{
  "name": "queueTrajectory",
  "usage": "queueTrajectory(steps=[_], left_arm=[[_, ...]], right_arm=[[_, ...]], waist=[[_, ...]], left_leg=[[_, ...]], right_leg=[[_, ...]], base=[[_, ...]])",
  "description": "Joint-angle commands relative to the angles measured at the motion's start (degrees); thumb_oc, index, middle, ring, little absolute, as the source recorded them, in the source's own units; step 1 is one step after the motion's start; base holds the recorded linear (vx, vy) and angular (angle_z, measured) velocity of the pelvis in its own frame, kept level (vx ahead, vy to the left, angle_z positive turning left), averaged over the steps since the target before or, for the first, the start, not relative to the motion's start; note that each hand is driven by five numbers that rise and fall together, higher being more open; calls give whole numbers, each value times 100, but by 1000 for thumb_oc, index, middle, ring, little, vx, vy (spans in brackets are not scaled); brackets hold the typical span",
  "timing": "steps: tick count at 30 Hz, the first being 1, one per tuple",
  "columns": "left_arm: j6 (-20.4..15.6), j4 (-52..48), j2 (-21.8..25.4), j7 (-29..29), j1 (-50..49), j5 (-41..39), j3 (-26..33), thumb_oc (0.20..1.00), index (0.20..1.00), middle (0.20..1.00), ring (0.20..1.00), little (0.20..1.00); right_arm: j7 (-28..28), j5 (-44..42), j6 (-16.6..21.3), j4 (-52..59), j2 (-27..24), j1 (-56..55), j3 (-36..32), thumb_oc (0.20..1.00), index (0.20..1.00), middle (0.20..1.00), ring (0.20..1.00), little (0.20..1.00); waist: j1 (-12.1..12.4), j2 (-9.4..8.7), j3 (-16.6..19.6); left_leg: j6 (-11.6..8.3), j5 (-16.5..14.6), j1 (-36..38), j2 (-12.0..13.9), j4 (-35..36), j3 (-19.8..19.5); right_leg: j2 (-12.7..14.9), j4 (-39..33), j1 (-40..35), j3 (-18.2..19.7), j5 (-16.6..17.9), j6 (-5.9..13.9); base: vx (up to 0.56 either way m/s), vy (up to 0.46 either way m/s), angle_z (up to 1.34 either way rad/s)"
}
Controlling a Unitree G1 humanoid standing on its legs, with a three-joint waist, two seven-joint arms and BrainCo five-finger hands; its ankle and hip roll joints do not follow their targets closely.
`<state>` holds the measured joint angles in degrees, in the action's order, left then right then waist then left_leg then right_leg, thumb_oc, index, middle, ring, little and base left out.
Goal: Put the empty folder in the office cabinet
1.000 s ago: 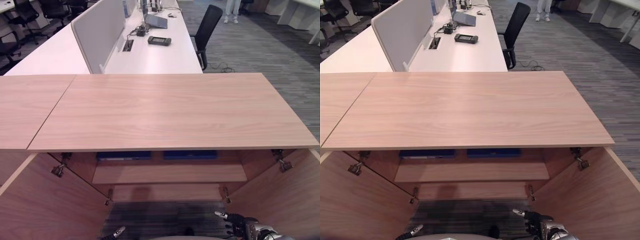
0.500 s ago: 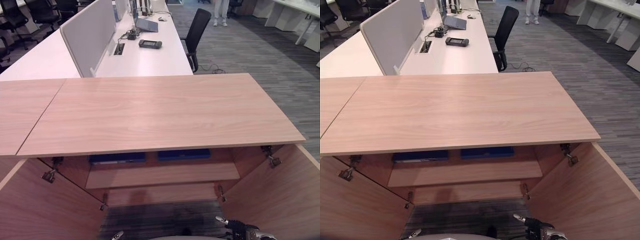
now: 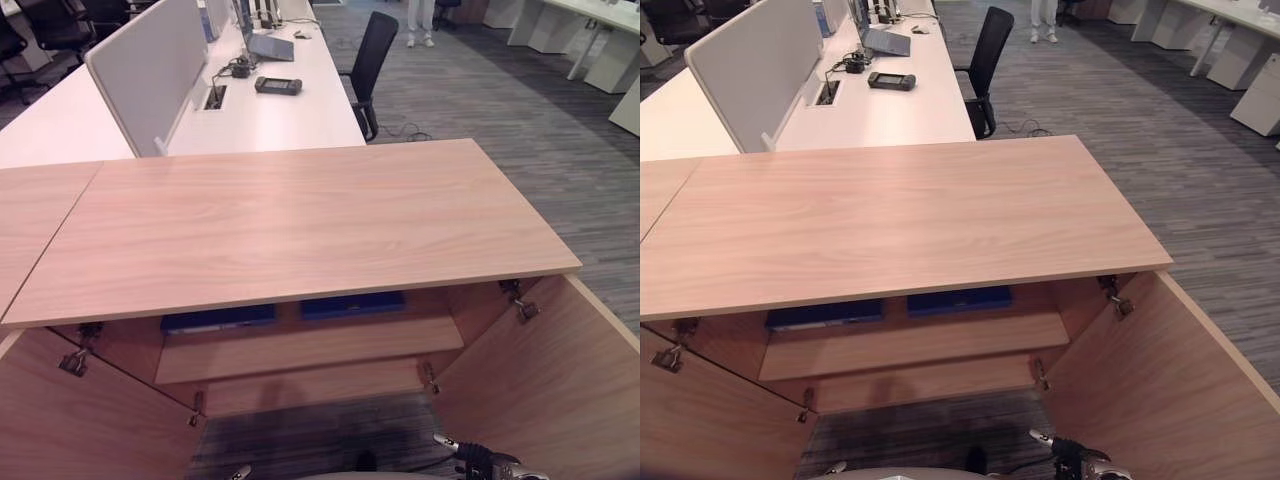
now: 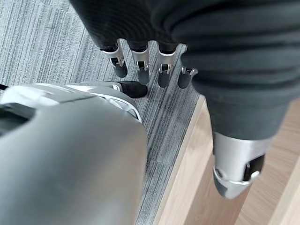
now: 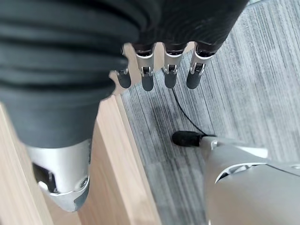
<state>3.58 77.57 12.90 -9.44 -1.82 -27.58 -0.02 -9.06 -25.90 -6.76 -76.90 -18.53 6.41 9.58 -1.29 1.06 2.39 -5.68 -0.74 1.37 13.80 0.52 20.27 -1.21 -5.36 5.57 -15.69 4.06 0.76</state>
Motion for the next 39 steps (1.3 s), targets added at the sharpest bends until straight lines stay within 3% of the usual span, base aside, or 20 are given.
queueTrajectory(steps=[1, 6, 10, 12, 14, 16, 22, 39], left_arm=[[-160, 255, 76, 39, 48, 37, 148, 1000, 1000, 1000, 1000, 1000], [-160, 251, 46, 60, 44, -43, 121, 1000, 1000, 1000, 1000, 1000], [-162, 250, 21, 80, 55, -56, 96, 1000, 1000, 1000, 1000, 1000], [-197, 279, -29, 138, 136, -86, 60, 1000, 1000, 1000, 1000, 1000], [-231, 276, -47, 159, 189, -125, 37, 1000, 1000, 1000, 1000, 1000], [-234, 190, -138, 149, 154, -200, -52, 1000, 1000, 1000, 1000, 1000], [-229, 149, -154, 111, 125, -135, -109, 1000, 1000, 1000, 1000, 1000], [-234, 52, -259, 75, -2, -206, -199, 1000, 1000, 1000, 1000, 1000]], right_arm=[[34, -127, 116, -536, 340, 392, -117, 1000, 1000, 1000, 1000, 1000], [64, -117, 128, -570, 315, 408, -132, 1000, 1000, 1000, 1000, 1000], [84, -120, 129, -576, 290, 433, -150, 1000, 1000, 1000, 1000, 1000], [123, -190, 128, -544, 232, 509, -187, 1000, 1000, 1000, 1000, 1000], [135, -207, 115, -556, 178, 519, -235, 1000, 1000, 1000, 1000, 1000], [126, -190, 99, -571, 156, 493, -293, 1000, 1000, 1000, 1000, 1000], [109, -161, 80, -561, 226, 508, -325, 1000, 1000, 1000, 1000, 1000], [124, -124, 17, -691, 251, 504, -444, 1000, 1000, 1000, 1000, 1000]], waist=[[-108, -295, 146], [-116, -291, 118], [-119, -335, 12], [-102, -423, -191], [-126, -470, -244], [-238, -432, -226], [-249, -436, -101], [-174, -282, -103]], left_leg=[[-393, 332, -91, 159, 154, -226], [-395, 264, -145, 176, -15, -269], [-360, 40, -300, 154, -520, -370], [-261, -490, -555, -83, -1378, -742], [-181, -744, -674, -327, -1668, -945], [24, -904, -580, -583, -1404, -781], [149, -704, -350, -983, -562, -771], [355, -275, -60, -1412, 348, -863]], right_leg=[[226, 36, -288, 20, -588, 675], [227, 36, -290, 25, -604, 656], [271, 36, -327, 52, -598, 626], [436, 36, -400, 34, -590, 576], [510, 36, -384, -2, -566, 558], [505, 36, -265, -30, -402, 593], [676, 36, -4, 77, -51, 771], [957, 36, 410, 76, 322, 997]], base=[[13, -18, -5], [7, -16, -9], [-15, -6, -3], [-69, 22, -4], [-59, 47, -9], [-47, 152, 18], [-53, 130, 3], [-59, 76, -3]])
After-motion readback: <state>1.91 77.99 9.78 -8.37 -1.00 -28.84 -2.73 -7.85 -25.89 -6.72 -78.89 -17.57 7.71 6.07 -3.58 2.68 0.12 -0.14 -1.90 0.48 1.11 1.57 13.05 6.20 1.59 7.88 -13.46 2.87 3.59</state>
